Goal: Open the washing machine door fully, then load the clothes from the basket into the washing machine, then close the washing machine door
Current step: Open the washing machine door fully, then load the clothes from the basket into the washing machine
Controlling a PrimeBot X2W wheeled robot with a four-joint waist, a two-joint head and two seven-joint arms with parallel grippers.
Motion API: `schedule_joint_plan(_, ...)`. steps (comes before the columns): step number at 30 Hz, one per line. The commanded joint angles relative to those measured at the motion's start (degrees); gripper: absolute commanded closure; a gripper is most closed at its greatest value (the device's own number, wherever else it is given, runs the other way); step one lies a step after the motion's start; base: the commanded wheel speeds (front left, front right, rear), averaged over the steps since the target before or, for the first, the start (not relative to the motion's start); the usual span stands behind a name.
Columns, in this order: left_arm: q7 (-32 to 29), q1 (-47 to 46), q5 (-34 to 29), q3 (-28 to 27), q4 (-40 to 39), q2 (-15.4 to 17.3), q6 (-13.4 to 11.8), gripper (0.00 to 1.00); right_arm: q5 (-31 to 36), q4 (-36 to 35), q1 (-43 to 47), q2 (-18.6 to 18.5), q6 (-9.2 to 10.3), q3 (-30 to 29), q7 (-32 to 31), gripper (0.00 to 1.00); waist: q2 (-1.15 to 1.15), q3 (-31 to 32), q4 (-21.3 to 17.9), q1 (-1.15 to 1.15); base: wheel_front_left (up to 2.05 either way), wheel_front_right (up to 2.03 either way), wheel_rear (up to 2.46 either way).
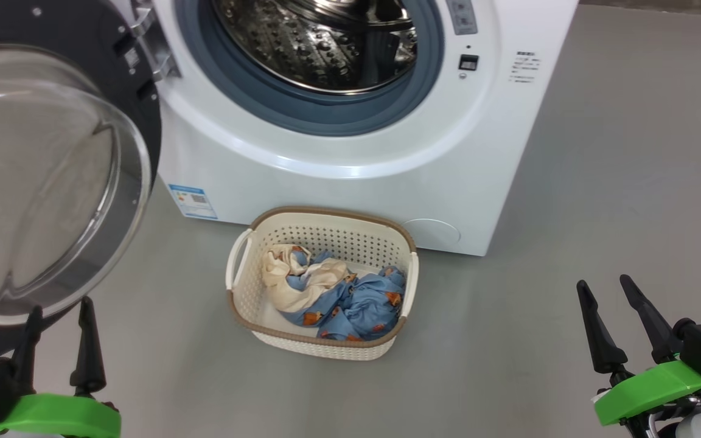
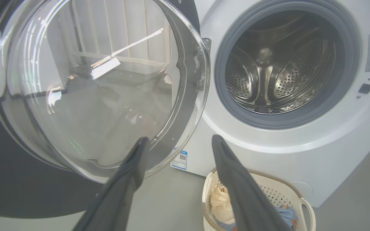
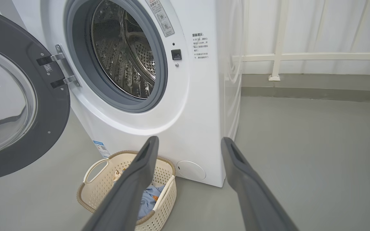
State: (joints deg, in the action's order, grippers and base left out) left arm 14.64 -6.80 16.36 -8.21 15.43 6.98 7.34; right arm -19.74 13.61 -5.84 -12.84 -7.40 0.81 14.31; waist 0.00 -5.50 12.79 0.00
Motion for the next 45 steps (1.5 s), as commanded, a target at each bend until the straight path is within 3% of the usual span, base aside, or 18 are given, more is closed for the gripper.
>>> schedule_joint_plan(1,0.4,-0.2,0.3,-1.0,-1.8,2.2,0.1,0.00,0.4,-1.6,0.0,-0.4,-0.09,0.6,0.7,0.00,0.00,-0.1,-1.8,0.00,0.00,0.00,0.00)
schedule_joint_plan(20,0.4,0.9,3.3,5.8,-4.3,5.0,0.1,0.00,0.4,-1.7,-0.1,0.4,-0.09,-0.7,0.7,0.00,0.00,-0.4,-13.5,0.00,0.00,0.00,0.00)
schedule_joint_plan(30,0.4,1.3,6.6,7.7,-5.1,5.5,0.1,0.00,0.2,-2.0,0.9,0.9,-0.09,-1.8,0.7,0.00,0.00,-0.3,-15.2,0.00,0.00,0.00,0.00)
schedule_joint_plan(45,0.4,0.4,7.3,8.8,-5.3,6.4,0.1,0.00,0.5,-2.3,0.4,1.5,-0.09,-2.9,0.7,0.00,0.00,-1.2,-14.5,0.00,0.00,0.00,0.00)
